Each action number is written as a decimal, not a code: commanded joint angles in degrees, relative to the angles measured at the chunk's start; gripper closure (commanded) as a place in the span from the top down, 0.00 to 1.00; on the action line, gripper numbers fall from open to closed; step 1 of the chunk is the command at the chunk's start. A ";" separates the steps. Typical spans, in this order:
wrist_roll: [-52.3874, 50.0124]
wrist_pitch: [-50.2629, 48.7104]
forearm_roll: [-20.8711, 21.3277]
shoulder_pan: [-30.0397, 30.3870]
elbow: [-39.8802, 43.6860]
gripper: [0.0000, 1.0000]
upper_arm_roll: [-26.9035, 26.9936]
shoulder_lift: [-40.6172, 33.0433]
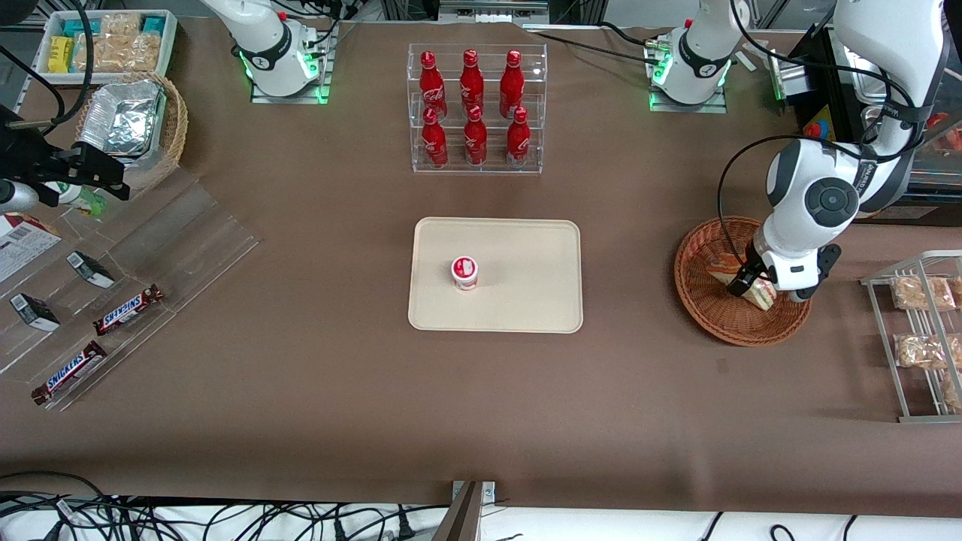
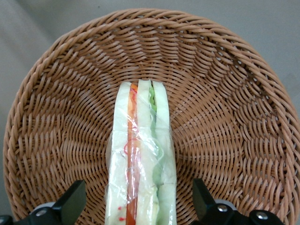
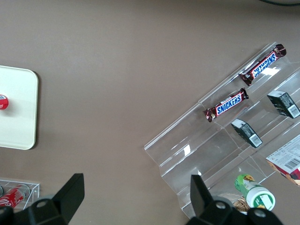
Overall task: Place sandwich from basket to tray
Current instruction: 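Close the left gripper on the sandwich and lift it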
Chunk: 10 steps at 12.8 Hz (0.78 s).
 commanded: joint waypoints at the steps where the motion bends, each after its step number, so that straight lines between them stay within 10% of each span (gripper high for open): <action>1: -1.59 -2.27 1.60 -0.27 0.55 0.80 -0.72 -0.85; 3: -1.24 -2.27 1.60 -0.27 0.55 0.47 -0.73 -0.76; 10: 1.47 -7.71 1.69 -0.36 3.71 0.40 -1.78 -1.11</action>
